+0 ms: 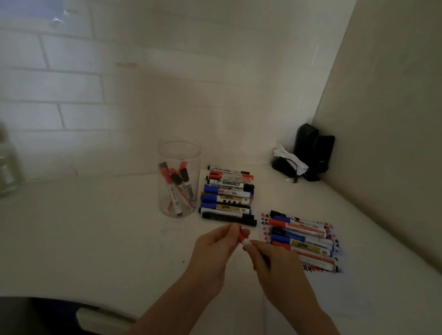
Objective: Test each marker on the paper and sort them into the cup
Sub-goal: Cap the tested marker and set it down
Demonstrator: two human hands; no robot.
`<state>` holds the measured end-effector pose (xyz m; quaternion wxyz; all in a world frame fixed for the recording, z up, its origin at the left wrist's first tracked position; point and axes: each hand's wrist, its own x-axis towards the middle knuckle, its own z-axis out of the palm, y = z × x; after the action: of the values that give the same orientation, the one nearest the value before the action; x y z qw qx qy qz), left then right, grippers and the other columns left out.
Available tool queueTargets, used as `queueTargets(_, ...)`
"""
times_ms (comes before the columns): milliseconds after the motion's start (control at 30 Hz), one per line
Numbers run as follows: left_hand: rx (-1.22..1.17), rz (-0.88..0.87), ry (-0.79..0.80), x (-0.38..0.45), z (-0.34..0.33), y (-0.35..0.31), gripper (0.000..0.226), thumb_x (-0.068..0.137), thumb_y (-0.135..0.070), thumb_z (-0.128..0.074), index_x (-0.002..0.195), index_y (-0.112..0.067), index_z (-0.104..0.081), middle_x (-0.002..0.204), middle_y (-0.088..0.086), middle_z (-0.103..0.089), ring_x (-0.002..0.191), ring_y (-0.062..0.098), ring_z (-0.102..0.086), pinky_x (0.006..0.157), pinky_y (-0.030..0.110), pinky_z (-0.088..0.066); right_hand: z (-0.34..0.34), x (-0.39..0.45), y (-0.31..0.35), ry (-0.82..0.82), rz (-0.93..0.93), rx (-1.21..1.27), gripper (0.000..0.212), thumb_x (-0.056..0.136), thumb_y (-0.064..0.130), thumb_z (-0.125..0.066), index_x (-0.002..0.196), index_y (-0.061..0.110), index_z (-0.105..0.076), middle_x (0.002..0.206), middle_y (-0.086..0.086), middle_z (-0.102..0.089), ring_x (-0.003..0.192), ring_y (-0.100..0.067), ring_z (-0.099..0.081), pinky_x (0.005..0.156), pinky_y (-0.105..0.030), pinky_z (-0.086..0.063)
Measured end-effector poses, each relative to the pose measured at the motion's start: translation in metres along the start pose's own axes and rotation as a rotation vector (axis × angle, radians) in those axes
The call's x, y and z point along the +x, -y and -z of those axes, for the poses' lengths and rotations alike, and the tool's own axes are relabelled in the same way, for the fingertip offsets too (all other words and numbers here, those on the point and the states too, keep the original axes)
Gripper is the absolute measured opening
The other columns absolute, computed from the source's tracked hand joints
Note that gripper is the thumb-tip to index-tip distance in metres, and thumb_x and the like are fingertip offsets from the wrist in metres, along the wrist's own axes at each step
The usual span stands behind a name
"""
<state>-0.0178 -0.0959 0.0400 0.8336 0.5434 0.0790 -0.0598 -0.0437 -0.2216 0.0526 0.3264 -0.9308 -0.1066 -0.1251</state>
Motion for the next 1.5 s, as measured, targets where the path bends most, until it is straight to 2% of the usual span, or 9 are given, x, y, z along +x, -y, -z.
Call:
queueTargets(233,-0.067,0.137,-0.076,-0.002,-0.018,0.008,0.026,0.091,-0.016,-0.061,0.112,-0.001,-0.066,0.098,0.01,-0.073,0.097,0.018,-0.067,0.097,0.032,-0.05,0.001,-0.006,-0.012,-0.056,0.061,-0.176,0.033,0.098,0.037,-0.043,0.108,0.019,-0.069,0.091,0.001,-0.071,0.077,-0.008,-0.061,0.073,-0.015,-0.047)
queueTargets(367,-0.127,-0.021,-0.263,0.023,0.031,-0.028,0.026,0.095,-0.015,-0.055,0.114,0.0,-0.062,0.102,0.008,-0.066,0.086,0.014,-0.062,0.084,0.018,-0.05,0.02,-0.03,-0.031,-0.03,-0.109,-0.24,0.034,0.099,0.039,-0.042,0.126,0.028,-0.058,0.105,0.009,-0.067,0.09,-0.003,-0.061,0.084,-0.012,-0.044)
queueTargets(533,0.517,-0.145,0.174,0.011,0.018,-0.012,0.015,0.095,-0.022,-0.054,0.102,-0.02,-0.068,0.099,-0.007,-0.072,0.097,0.009,-0.065,0.093,0.029,-0.051,0.028,-0.026,-0.057,0.049,-0.279,0.089,0.02,0.097,0.033,-0.047,0.116,0.04,-0.047,0.087,0.005,-0.063,0.065,-0.007,-0.063,0.06,-0.021,-0.055)
queueTargets(633,0.666,-0.178,0.19,0.015,0.003,0.007,0.012,0.093,-0.025,-0.059,0.099,-0.026,-0.069,0.092,-0.009,-0.07,0.09,0.005,-0.065,0.087,0.023,-0.052,0.03,-0.02,-0.06,-0.062,-0.264,0.327,0.016,0.096,0.021,-0.051,0.099,0.034,-0.059,0.094,-0.004,-0.066,0.067,-0.013,-0.067,0.063,-0.023,-0.058)
queueTargets(767,0.785,-0.266,0.222,0.025,-0.002,0.016,0.007,0.09,-0.026,-0.064,0.093,-0.032,-0.066,0.089,-0.011,-0.07,0.082,-0.002,-0.066,0.083,0.017,-0.051,0.047,-0.018,-0.067,-0.083,-0.54,1.204,0.024,0.098,0.014,-0.048,0.115,0.021,-0.064,0.109,-0.008,-0.071,0.094,-0.021,-0.069,0.081,-0.039,-0.057)
queueTargets(833,0.814,-0.297,0.231,0.03,-0.006,0.02,0.007,0.089,-0.027,-0.064,0.092,-0.033,-0.065,0.088,-0.014,-0.07,0.081,-0.005,-0.065,0.08,0.014,-0.049,0.054,-0.018,-0.07,-0.067,-0.558,1.353,0.025,0.09,0.009,-0.057,0.114,0.012,-0.065,0.104,-0.011,-0.07,0.085,-0.016,-0.068,0.068,-0.03,-0.057)
queueTargets(1100,0.961,-0.461,0.221,0.046,-0.003,0.039,0.005,0.089,-0.031,-0.064,0.094,-0.032,-0.064,0.086,-0.02,-0.065,0.085,-0.012,-0.058,0.078,-0.001,-0.038,0.044,-0.013,-0.095,-0.159,-0.481,0.964,0.033,0.089,0.028,-0.057,0.099,-0.002,-0.066,0.068,-0.007,-0.051,0.056,-0.011,-0.041,0.046,-0.019,-0.033)
queueTargets(1300,1.009,-0.483,0.246,0.05,-0.001,0.045,0.006,0.089,-0.031,-0.064,0.094,-0.032,-0.061,0.087,-0.023,-0.06,0.088,-0.018,-0.053,0.076,-0.003,-0.036,0.034,-0.016,-0.122,-0.242,-0.451,0.325,0.015,0.093,0.037,-0.053,0.099,0.028,-0.063,0.079,0.016,-0.067,0.068,0.002,-0.063,0.065,-0.017,-0.051)
queueTargets(1500,0.998,-0.475,0.235,0.051,-0.001,0.048,0.008,0.089,-0.034,-0.064,0.094,-0.029,-0.062,0.088,-0.017,-0.065,0.086,-0.013,-0.057,0.074,-0.001,-0.039,0.027,-0.022,-0.126,-0.213,-0.38,0.227,0.007,0.093,0.035,-0.054,0.1,0.037,-0.055,0.086,0.024,-0.061,0.076,0.011,-0.06,0.064,-0.005,-0.046)
